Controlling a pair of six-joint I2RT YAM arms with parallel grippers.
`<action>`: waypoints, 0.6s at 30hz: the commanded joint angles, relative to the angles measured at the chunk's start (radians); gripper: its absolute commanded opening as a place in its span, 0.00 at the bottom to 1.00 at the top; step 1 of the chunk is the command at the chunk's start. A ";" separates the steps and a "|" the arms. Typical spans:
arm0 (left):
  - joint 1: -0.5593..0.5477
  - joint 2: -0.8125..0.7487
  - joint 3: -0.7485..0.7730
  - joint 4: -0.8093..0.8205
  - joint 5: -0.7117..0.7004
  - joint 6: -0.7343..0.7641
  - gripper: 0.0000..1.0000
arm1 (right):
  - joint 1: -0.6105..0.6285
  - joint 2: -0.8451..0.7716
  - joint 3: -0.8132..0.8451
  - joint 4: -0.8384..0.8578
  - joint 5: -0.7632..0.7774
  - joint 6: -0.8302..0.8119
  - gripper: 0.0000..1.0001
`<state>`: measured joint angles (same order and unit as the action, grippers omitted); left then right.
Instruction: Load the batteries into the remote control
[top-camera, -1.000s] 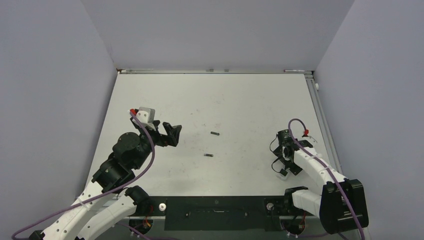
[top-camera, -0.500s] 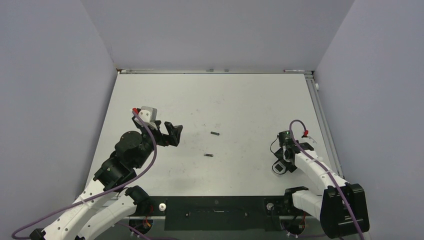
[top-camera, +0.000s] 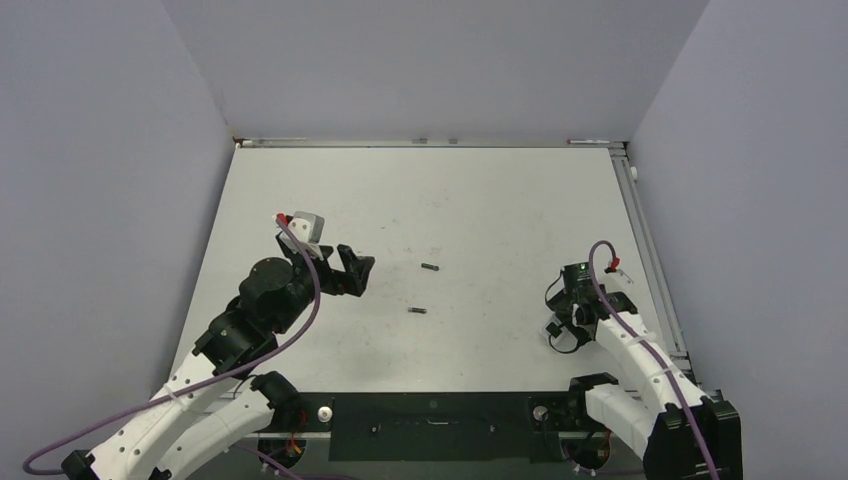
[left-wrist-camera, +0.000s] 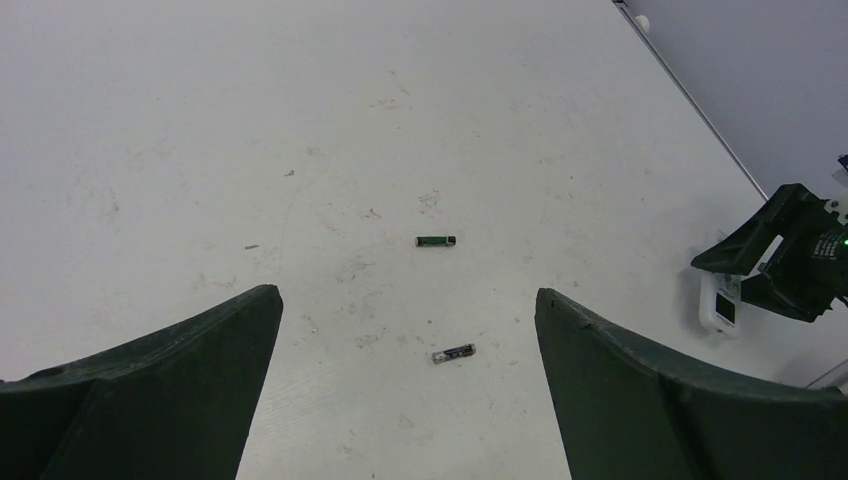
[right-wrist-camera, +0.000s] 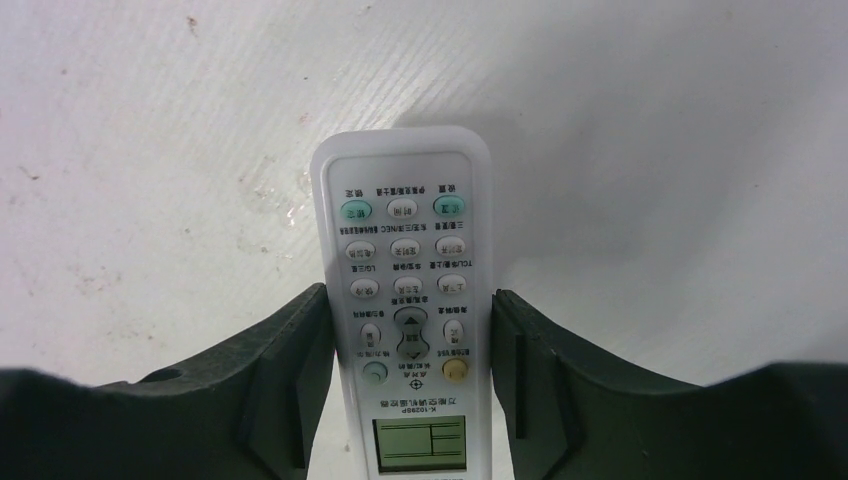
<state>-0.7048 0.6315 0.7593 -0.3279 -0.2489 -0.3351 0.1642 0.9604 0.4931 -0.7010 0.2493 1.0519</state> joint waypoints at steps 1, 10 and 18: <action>0.004 0.009 0.035 -0.011 0.075 -0.063 0.96 | -0.001 -0.067 0.055 0.015 -0.051 -0.026 0.09; 0.007 0.059 0.049 -0.078 0.145 -0.191 0.96 | 0.076 -0.166 0.094 0.078 -0.091 0.026 0.09; 0.007 0.077 -0.023 -0.016 0.278 -0.283 0.96 | 0.222 -0.147 0.138 0.156 -0.084 0.128 0.09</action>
<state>-0.7040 0.7296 0.7574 -0.4068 -0.0681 -0.5457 0.3271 0.8036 0.5659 -0.6357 0.1638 1.1076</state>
